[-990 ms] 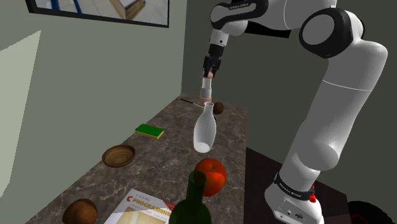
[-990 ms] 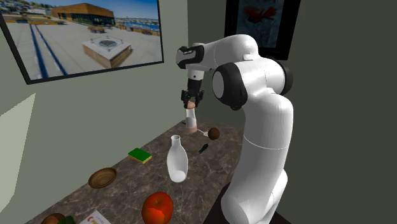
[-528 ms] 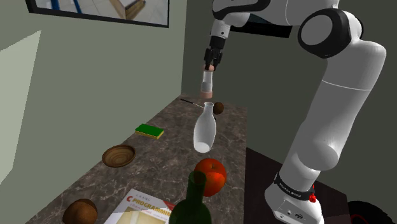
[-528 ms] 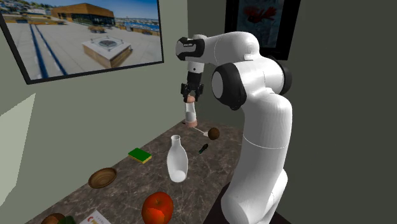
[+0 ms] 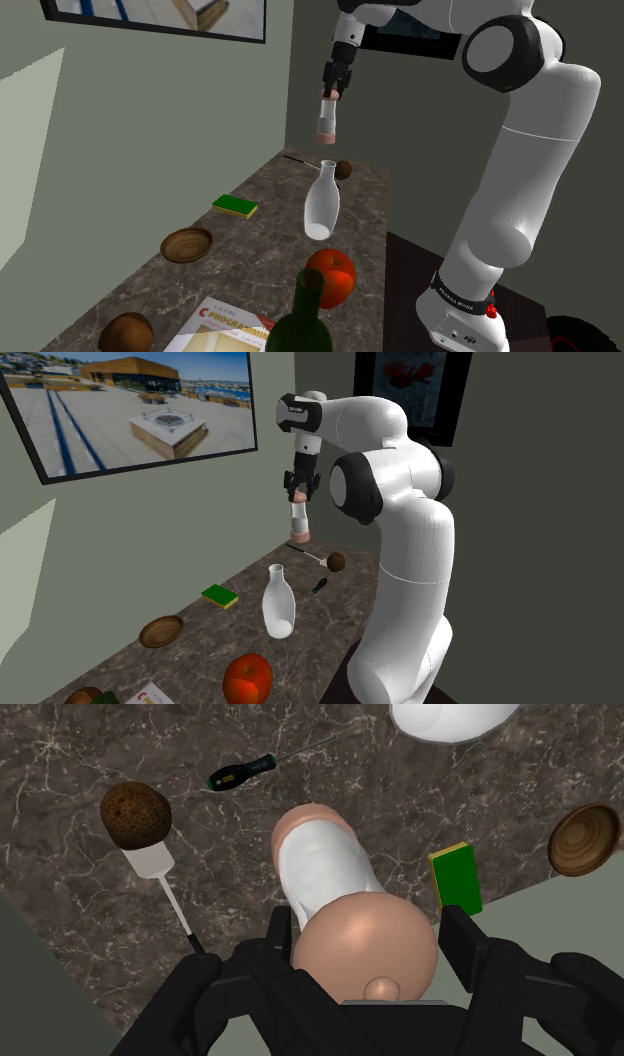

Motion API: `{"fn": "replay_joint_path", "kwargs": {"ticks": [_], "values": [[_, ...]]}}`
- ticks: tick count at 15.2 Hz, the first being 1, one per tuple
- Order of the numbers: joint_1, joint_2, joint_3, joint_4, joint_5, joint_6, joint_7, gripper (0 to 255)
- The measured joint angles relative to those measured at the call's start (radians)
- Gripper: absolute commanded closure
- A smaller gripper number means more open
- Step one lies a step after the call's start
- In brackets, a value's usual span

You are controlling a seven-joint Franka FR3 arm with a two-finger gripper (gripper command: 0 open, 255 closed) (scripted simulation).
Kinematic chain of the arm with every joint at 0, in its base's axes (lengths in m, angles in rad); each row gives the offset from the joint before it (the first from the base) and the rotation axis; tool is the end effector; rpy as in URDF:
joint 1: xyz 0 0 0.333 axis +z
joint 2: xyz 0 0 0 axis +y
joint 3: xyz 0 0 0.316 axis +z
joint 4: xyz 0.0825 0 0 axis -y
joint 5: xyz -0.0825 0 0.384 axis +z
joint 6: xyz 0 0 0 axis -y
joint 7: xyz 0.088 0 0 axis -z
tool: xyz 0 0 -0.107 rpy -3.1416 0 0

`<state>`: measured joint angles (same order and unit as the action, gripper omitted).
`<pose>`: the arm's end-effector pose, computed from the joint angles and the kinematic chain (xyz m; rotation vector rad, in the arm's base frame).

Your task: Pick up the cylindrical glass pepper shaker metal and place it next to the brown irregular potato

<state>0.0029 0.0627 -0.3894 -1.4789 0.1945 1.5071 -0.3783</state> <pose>0.5356 -0.1864 0.6311 -2.9718 -0.0024 -0.0535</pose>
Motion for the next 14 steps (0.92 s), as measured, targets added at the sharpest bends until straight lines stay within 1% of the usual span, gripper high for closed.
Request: {"fn": "replay_joint_path", "kwargs": {"ticks": [3,5,9,11,14], "values": [[-0.006,0.021,-0.004,0.069,0.009,-0.050,0.001,255],[-0.001,0.020,0.000,0.083,0.009,-0.063,0.013,255],[0.048,-0.021,0.040,0.021,-0.007,-0.025,0.093,255],[0.080,-0.053,0.068,-0.038,-0.018,0.014,0.145,255],[0.119,-0.060,0.106,-0.062,-0.021,0.044,0.217,255]]}}
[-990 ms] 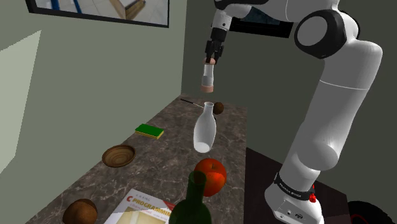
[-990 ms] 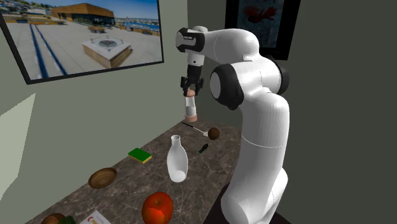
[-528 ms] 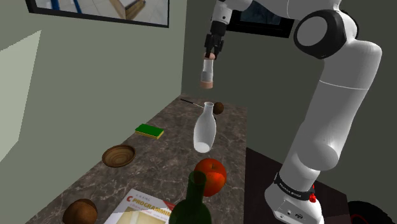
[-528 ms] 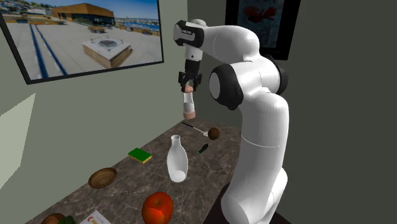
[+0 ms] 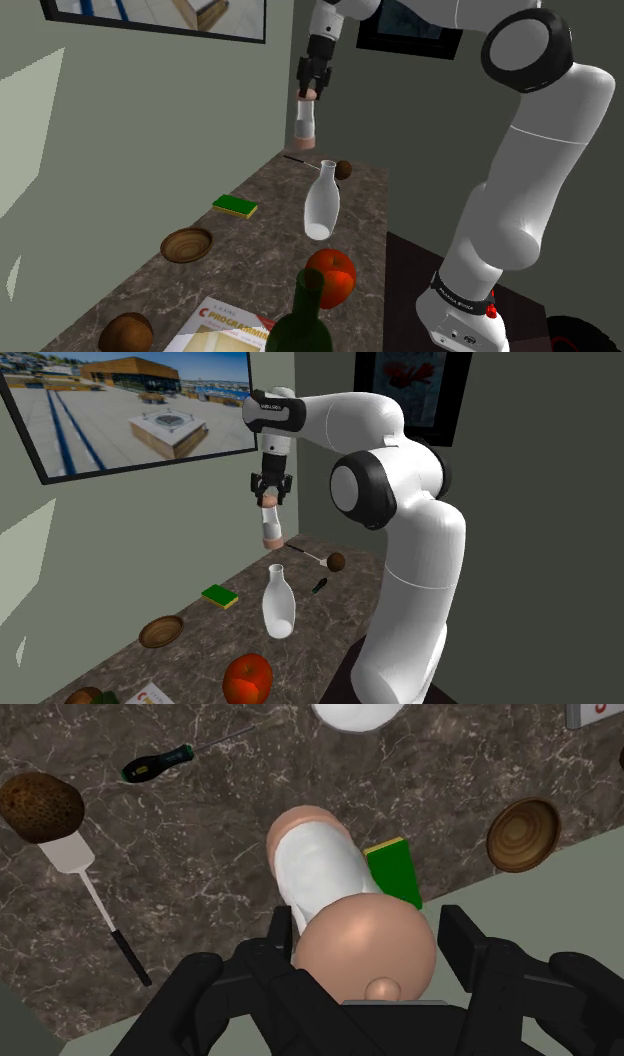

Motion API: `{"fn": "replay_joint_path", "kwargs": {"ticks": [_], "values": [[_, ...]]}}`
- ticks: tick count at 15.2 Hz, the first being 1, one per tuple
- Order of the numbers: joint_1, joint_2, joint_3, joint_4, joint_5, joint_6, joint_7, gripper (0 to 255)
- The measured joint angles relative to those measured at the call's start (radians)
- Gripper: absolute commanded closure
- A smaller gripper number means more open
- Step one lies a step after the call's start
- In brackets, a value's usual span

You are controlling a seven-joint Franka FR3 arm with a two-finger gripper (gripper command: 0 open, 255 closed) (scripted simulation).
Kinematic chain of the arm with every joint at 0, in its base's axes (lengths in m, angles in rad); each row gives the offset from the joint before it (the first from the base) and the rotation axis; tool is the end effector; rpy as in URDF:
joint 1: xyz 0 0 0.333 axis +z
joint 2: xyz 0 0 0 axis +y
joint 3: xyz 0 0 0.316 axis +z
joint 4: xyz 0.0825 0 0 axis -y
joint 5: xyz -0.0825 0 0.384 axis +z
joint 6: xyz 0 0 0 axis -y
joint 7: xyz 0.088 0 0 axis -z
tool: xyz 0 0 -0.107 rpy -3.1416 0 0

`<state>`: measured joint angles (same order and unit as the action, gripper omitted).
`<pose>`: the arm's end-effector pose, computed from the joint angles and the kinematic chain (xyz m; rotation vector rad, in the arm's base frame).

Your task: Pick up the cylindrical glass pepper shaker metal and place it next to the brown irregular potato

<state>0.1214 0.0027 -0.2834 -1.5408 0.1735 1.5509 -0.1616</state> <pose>0.5495 -0.0706 0.6371 -2.9719 -0.0055 -0.0525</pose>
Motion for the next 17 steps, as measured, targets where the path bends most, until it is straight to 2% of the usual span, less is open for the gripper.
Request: {"fn": "replay_joint_path", "kwargs": {"ticks": [8,12,17], "values": [[0.095,-0.006,0.097,-0.073,-0.005,0.099,0.178,255],[0.142,0.014,0.143,-0.072,-0.007,0.133,0.267,255],[0.192,0.077,0.190,-0.021,-0.007,0.160,0.362,255]]}}
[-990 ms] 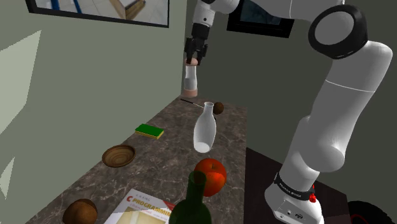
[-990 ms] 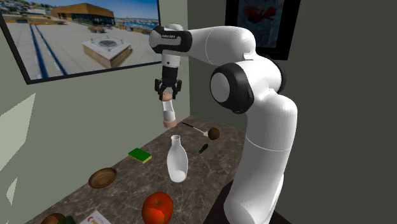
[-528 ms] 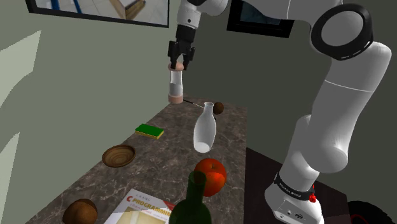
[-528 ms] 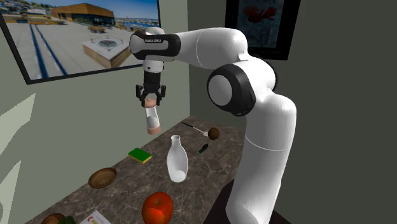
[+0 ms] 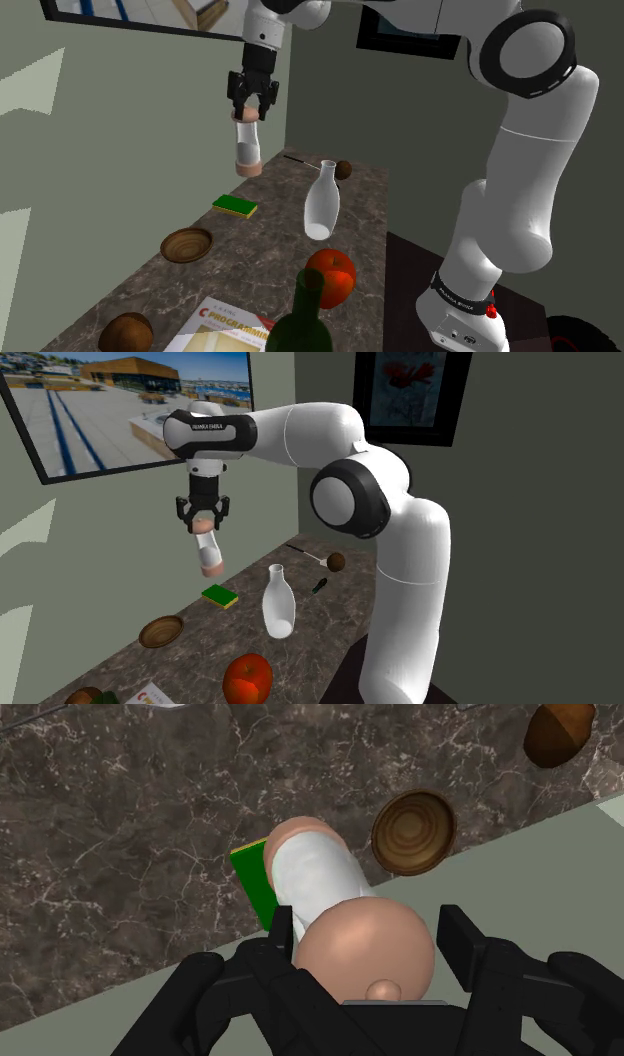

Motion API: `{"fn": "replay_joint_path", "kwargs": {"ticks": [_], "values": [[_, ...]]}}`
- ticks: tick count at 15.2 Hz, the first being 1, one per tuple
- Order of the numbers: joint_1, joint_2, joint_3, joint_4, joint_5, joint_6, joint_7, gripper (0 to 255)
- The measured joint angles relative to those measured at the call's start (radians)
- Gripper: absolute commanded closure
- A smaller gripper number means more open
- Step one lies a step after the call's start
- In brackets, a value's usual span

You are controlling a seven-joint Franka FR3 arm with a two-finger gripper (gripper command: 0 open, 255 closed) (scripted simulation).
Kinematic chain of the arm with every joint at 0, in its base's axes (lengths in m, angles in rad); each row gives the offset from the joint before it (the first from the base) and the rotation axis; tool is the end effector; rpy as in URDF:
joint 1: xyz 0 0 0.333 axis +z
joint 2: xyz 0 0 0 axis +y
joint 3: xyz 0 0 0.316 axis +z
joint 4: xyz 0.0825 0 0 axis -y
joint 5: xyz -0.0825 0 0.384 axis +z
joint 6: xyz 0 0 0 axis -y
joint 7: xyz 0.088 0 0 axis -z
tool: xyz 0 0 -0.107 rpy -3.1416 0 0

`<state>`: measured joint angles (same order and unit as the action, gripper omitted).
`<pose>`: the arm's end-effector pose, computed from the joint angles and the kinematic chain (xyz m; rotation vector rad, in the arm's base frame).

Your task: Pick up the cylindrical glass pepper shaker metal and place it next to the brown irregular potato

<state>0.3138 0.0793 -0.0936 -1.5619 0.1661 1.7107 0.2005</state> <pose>0.5732 0.1464 0.5975 -2.9722 -0.0042 -0.0525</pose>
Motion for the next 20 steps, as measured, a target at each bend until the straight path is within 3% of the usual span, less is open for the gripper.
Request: {"fn": "replay_joint_path", "kwargs": {"ticks": [8,15,20], "values": [[0.093,0.132,0.070,0.111,-0.016,0.046,0.160,255],[0.181,0.322,0.113,0.342,-0.042,0.023,0.295,255],[0.242,0.494,0.130,0.577,-0.064,-0.031,0.377,255]]}}
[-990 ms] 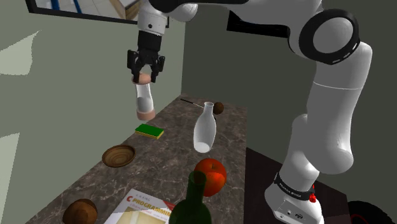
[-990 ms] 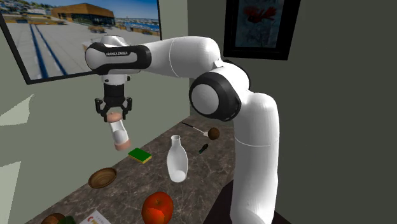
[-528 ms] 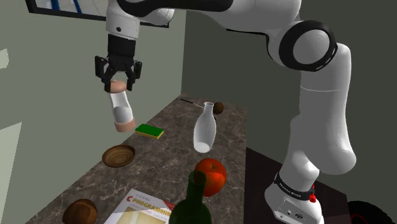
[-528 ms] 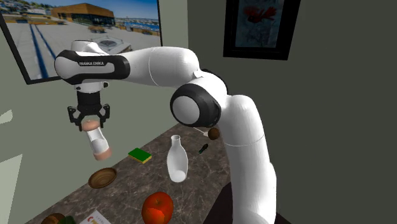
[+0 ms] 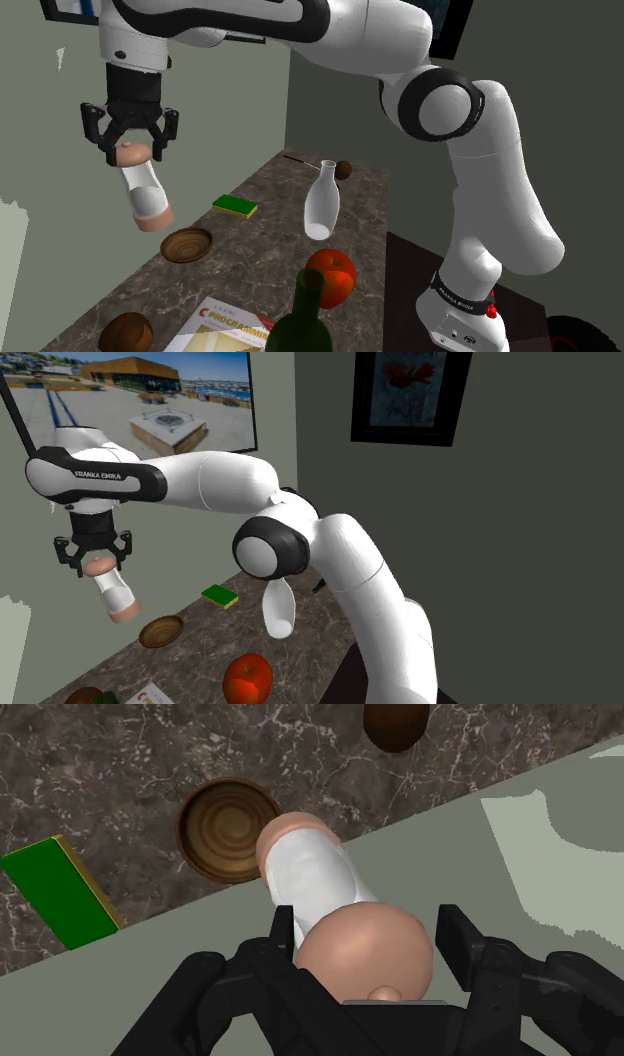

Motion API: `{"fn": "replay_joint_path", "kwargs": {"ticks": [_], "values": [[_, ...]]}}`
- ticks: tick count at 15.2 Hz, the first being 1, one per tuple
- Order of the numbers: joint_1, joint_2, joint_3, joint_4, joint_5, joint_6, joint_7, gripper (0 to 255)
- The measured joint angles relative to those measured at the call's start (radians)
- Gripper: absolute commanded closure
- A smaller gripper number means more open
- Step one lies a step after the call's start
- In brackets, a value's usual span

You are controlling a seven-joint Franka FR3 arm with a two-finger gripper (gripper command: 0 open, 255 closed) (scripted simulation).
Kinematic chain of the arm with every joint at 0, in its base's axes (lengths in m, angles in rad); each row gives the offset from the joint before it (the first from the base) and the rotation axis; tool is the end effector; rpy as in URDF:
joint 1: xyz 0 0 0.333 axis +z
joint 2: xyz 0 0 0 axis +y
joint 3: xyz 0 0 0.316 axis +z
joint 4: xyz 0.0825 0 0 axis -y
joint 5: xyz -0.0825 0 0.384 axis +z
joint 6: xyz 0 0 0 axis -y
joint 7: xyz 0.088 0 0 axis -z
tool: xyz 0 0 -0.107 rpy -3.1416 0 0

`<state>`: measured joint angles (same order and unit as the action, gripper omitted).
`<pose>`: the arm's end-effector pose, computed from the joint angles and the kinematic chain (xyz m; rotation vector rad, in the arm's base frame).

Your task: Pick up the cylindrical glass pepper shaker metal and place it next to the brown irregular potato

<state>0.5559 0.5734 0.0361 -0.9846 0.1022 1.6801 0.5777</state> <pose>0.5999 0.4053 0.5465 -2.9723 -0.0036 -0.0525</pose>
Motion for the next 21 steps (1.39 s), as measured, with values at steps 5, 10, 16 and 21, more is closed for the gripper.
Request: {"fn": "replay_joint_path", "kwargs": {"ticks": [5,10,16,21], "values": [[0.046,0.199,0.009,0.291,-0.019,-0.090,0.055,255],[0.047,0.139,0.009,0.117,-0.016,0.027,0.049,255],[0.044,0.110,0.008,-0.012,-0.013,0.128,0.038,255],[0.046,0.099,0.009,-0.097,-0.011,0.201,0.034,255]]}}
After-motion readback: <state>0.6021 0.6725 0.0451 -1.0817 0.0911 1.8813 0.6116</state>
